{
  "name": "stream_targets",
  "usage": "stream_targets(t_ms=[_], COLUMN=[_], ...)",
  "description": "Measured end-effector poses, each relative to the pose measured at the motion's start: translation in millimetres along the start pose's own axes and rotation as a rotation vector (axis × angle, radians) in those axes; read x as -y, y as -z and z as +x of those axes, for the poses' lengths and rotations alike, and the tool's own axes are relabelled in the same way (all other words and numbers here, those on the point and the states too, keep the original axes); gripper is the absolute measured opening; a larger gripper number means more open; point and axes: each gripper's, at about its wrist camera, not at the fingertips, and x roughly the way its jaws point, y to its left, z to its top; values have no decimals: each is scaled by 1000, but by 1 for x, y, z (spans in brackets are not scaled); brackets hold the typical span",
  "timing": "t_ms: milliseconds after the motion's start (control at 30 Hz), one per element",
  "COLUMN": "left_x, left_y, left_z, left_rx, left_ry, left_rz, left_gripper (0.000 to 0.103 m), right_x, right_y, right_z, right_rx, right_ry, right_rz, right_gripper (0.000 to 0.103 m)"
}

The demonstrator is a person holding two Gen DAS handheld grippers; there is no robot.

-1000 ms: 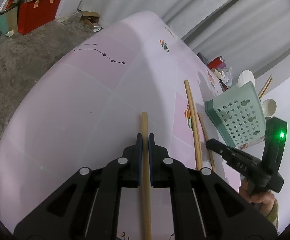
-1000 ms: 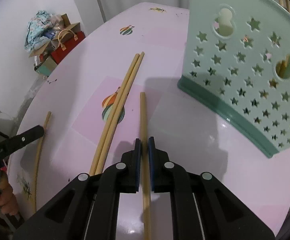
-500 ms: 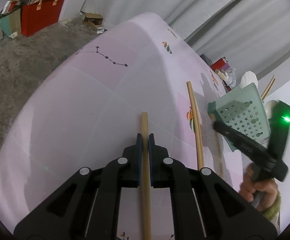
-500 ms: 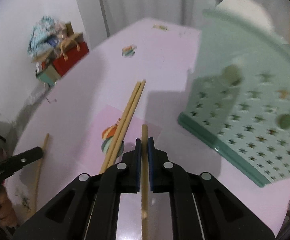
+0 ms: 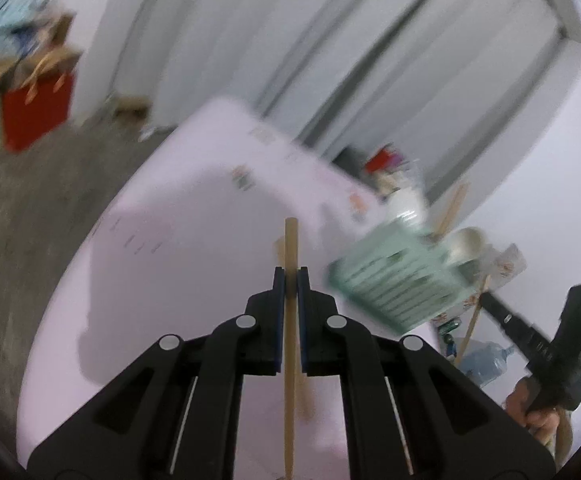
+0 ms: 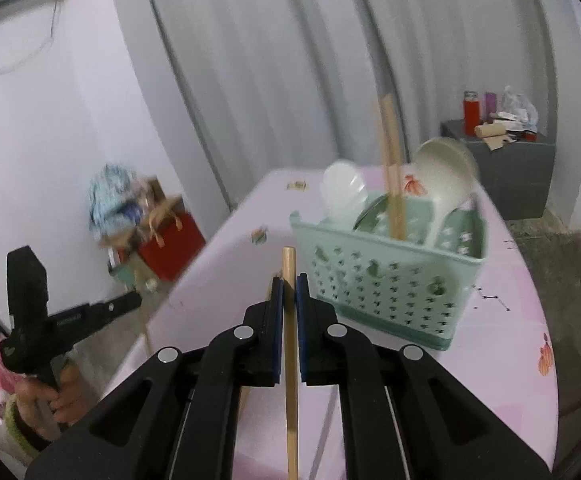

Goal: Organize utensils
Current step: 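Raise both held chopsticks above the green basket with both grippers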

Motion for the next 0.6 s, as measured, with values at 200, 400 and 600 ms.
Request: stream_targets(t_ms=[200,400,600], left_x=[85,168,212], left_y=[-52,-91,-93], left_z=[-11,2,39], left_rx=[167,336,338], left_ry=[124,198,161], left_rz=[161,274,358], left_gripper=[4,4,4], right_x=[22,40,57], right_y=[-1,2,4], right_z=[-37,-49,-52], right_rx=[93,135,148], right_ry=[-21,-32,-50], right_rz=[70,121,157], right_gripper=[7,7,7])
